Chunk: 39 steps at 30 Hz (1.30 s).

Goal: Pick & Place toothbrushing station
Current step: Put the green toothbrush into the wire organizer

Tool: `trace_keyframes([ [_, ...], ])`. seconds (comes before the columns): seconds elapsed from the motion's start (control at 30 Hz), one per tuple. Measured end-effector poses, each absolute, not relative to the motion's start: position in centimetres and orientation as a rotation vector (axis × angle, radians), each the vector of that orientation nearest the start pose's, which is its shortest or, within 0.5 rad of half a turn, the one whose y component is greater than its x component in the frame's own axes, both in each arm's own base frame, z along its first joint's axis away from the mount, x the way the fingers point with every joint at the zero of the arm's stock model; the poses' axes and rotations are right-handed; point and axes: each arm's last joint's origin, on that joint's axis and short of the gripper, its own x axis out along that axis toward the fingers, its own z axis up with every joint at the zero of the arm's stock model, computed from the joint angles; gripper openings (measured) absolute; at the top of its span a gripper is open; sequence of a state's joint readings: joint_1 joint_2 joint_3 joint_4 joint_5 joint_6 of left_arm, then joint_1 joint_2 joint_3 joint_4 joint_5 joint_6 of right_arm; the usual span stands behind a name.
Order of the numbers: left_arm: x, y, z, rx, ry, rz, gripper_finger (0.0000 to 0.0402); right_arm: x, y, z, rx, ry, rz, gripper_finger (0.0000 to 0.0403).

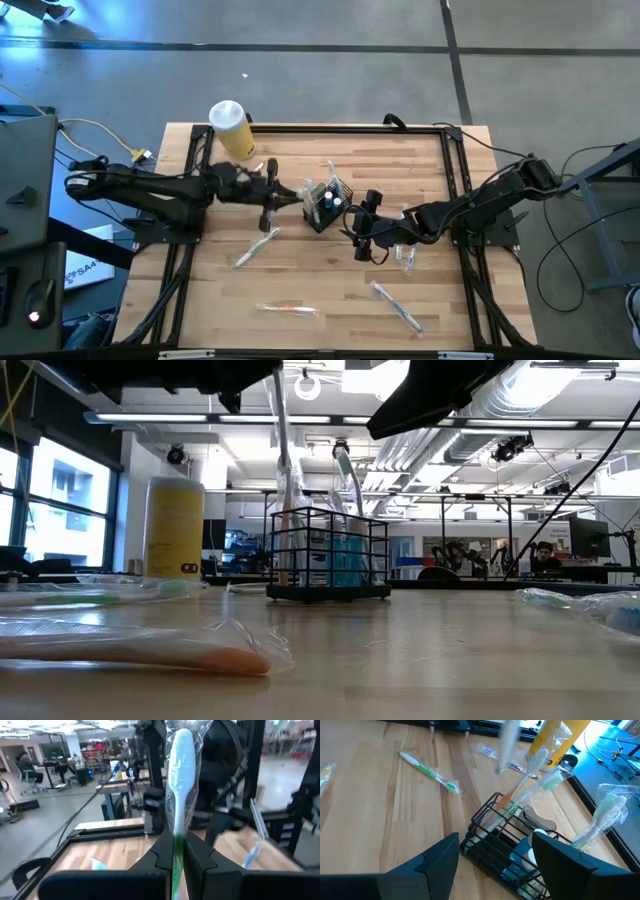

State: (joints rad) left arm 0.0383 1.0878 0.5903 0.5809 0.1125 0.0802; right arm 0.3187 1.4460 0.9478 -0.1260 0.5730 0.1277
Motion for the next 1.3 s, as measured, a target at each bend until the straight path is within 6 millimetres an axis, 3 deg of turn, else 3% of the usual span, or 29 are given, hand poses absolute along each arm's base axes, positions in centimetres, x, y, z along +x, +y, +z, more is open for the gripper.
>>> trace_keyframes([
  [0.13,24.6,1.4,26.8,0.050,-0.026,-0.066,0.0008,29.5,8.1,24.7,-0.147,0.547,-0.281,0.0243],
  [0.53,26.7,1.5,24.8,0.052,-0.001,-0.069,0.0008,29.5,8.1,24.7,-0.145,0.545,-0.281,0.0243],
  [0.8,26.6,1.6,25.1,0.084,-0.022,-0.028,0.0008,29.5,8.1,24.7,-0.146,0.546,-0.281,0.0243],
  [1.3,26.5,1.7,24.0,0.053,0.091,0.011,0.0008,29.5,8.1,24.7,-0.146,0.546,-0.281,0.0243],
])
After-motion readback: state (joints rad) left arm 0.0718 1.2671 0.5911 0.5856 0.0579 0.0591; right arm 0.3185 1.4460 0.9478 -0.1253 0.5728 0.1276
